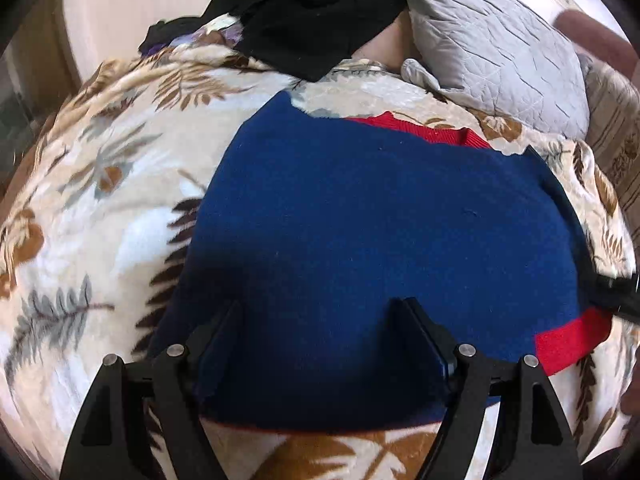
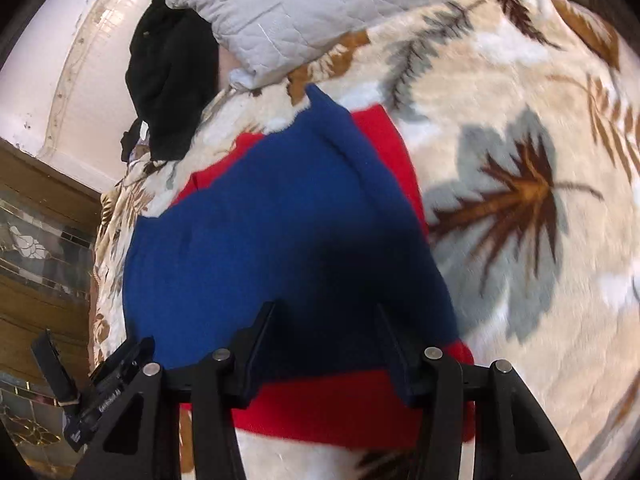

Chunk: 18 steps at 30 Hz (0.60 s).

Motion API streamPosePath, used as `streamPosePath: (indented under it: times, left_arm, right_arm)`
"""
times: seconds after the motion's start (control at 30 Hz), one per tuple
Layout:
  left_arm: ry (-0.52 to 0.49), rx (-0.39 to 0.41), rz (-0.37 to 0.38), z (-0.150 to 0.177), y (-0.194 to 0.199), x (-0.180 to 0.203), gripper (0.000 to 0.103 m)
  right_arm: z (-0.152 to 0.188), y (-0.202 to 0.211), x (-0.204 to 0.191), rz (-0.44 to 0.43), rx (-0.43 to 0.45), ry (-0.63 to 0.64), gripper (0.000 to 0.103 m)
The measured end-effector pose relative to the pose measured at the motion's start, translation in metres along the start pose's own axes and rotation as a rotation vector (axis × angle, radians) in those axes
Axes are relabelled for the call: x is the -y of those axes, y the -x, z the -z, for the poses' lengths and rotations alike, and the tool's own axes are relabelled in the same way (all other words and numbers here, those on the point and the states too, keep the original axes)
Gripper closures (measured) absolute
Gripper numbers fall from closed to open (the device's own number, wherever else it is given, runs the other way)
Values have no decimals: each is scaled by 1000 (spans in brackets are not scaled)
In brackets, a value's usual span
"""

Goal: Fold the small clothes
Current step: 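Lower the hem onto the collar and open both tools, then press the folded sweater flat with both tools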

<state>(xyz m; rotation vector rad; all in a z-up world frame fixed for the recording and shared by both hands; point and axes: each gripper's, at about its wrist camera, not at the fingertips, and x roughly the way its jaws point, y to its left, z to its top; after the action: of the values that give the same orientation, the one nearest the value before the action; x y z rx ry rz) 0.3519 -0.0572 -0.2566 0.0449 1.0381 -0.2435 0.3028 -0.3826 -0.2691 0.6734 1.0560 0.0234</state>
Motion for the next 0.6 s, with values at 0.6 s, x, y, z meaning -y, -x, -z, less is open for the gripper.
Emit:
streamPosePath:
  times: [0.6]
  left_arm:
    - [85,49,46,9,21,-15,22]
  right_arm:
    - [7,35,-19,-25,97,57,48]
